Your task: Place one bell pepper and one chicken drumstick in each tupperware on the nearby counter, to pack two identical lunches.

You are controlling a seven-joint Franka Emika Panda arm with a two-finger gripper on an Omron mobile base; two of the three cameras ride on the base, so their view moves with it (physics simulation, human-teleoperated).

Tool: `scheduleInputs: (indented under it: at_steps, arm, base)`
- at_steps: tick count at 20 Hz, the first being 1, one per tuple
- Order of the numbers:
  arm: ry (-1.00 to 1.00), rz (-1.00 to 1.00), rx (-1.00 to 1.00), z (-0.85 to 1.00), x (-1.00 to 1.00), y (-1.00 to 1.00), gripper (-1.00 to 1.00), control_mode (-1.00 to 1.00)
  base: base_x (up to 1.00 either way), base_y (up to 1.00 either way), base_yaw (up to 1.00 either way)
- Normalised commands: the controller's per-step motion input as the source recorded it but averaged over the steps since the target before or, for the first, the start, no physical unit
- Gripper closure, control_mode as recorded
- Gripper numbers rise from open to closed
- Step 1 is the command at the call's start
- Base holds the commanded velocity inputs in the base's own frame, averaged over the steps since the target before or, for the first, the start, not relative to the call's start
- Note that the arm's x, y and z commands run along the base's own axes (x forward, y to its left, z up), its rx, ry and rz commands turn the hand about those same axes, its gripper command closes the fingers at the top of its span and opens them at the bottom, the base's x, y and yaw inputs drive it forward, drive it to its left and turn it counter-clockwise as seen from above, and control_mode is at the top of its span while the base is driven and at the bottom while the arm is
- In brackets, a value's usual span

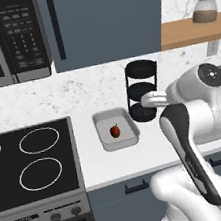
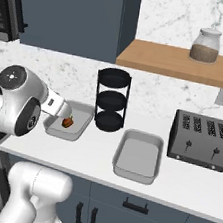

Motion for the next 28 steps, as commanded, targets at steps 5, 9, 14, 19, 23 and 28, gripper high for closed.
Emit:
scheduleInputs:
  at_steps: [5, 9, 14, 19, 23, 28]
  arm:
    - [0.04, 0.05, 0.00, 0.53, -0.27, -0.06, -1.00, -1.00]
    - [0.06, 0.00, -0.10, -0.15, -0.48, 0.00, -1.00, -1.00]
    - [0.00, 0.00, -0.09, -0.39, -0.54, 0.00, -1.00, -1.00]
    - [0.00, 0.00, 0.00, 0.00, -0.09, 0.00, -1.00, 1.00]
    - [0.00, 0.00, 0.00, 0.00, 0.00, 0.00, -1.00, 1.00]
    - [0.00, 0.00, 0.00, 0.00, 0.00, 0.00, -1.00, 1.00]
  base:
    - [0.00, 0.00, 0.00]
    - [0.00, 0.00, 0.00]
    - [0.00, 0.00, 0.00]
    - [-0.23, -0.05, 0.00]
    - [-0.90, -0.51, -0.02]
    - [-0.71, -1.00, -0.06]
